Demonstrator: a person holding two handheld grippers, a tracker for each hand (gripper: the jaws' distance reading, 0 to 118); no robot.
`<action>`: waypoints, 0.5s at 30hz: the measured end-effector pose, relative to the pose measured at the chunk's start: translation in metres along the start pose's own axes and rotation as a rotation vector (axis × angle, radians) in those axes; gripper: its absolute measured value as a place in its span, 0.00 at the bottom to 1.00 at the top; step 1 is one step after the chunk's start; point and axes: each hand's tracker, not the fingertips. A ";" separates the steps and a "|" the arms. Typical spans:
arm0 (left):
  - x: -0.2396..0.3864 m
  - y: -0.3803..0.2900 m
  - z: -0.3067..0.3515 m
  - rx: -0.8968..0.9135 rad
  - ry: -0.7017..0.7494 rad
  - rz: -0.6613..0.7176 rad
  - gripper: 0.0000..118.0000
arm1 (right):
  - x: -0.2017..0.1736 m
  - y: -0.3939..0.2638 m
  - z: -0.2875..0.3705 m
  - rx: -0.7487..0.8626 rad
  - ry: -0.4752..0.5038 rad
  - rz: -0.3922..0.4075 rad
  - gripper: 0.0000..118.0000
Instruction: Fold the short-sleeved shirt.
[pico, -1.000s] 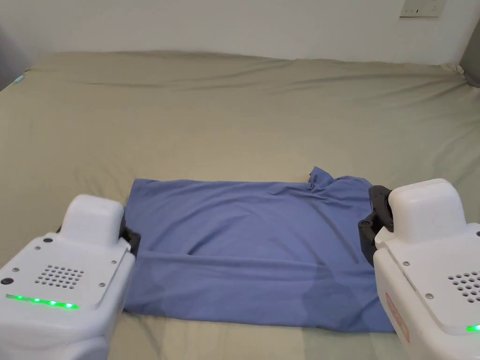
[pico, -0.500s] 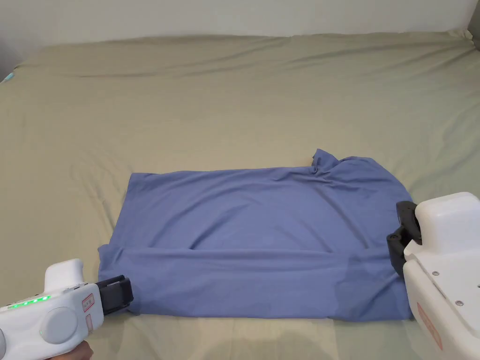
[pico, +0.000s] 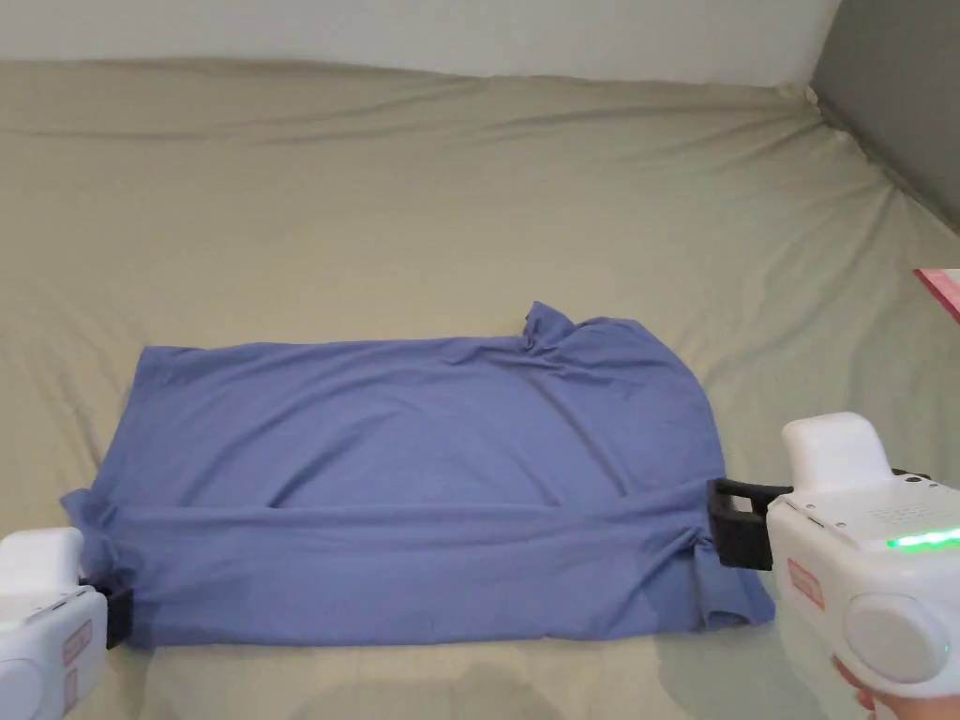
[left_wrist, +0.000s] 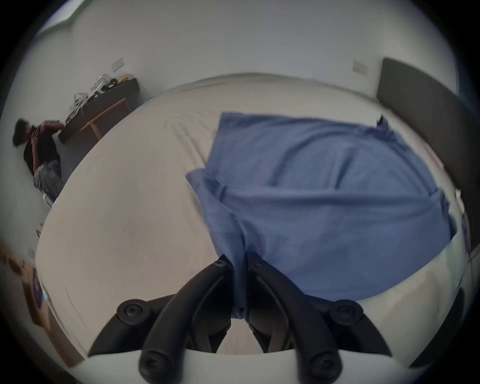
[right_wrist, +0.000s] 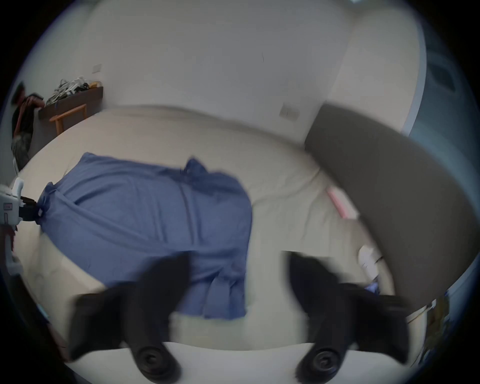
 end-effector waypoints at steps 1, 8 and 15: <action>-0.002 0.002 0.008 0.026 0.009 0.004 0.07 | 0.007 -0.005 -0.015 -0.050 0.044 -0.063 0.95; 0.018 0.012 0.056 0.113 0.007 -0.052 0.07 | 0.023 -0.042 -0.105 -0.264 0.036 -0.130 0.96; 0.019 0.013 0.057 0.106 0.014 -0.070 0.07 | 0.006 -0.056 -0.129 -0.336 0.075 -0.135 0.80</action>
